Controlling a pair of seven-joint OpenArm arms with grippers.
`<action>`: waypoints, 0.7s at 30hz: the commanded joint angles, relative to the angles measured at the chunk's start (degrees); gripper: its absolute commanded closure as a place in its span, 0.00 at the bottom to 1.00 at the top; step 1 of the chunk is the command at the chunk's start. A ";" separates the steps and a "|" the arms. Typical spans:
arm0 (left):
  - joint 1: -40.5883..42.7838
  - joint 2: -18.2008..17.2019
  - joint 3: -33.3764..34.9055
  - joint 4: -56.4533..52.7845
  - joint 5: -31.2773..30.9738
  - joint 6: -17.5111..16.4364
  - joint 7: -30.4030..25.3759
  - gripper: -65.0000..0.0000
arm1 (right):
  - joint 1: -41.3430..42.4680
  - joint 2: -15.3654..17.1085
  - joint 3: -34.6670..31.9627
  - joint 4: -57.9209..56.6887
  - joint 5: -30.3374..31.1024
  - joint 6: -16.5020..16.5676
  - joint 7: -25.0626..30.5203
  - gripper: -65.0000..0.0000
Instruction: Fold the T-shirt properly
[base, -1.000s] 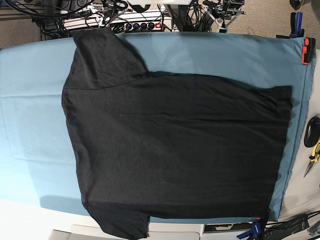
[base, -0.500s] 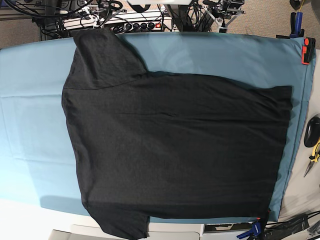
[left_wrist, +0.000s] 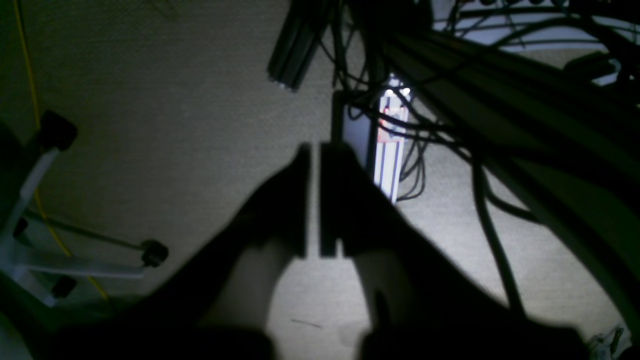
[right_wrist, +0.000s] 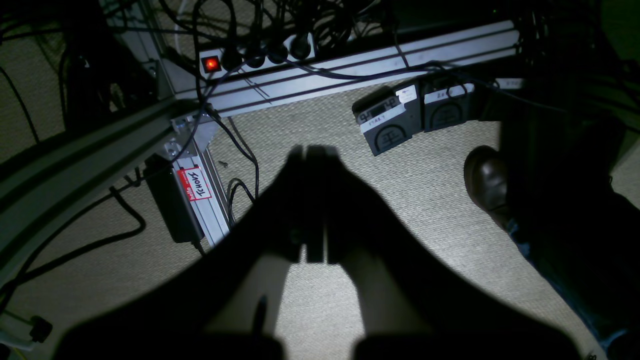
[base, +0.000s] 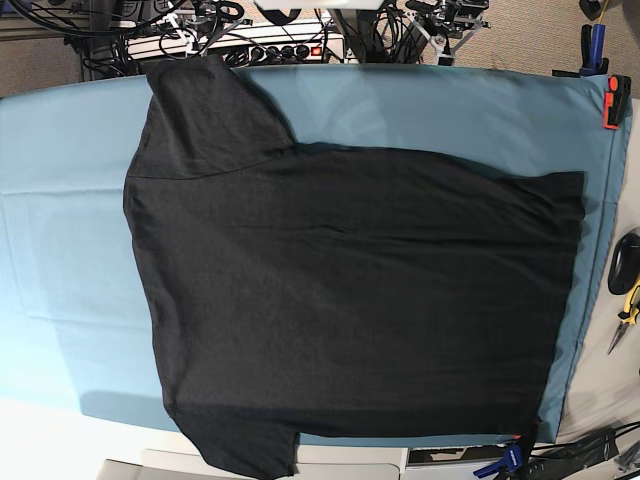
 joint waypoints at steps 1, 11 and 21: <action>0.00 -0.17 -0.02 0.20 0.20 -0.20 -0.35 0.98 | -0.15 0.33 0.13 0.26 0.28 -0.11 0.74 1.00; 4.28 -0.81 -0.02 4.26 -4.28 -0.20 1.73 0.98 | -2.60 0.46 0.13 2.69 1.27 -0.11 0.98 1.00; 25.29 -5.92 -0.02 30.25 -4.28 -0.33 5.90 0.97 | -16.76 4.83 0.13 19.74 5.51 1.62 -2.25 1.00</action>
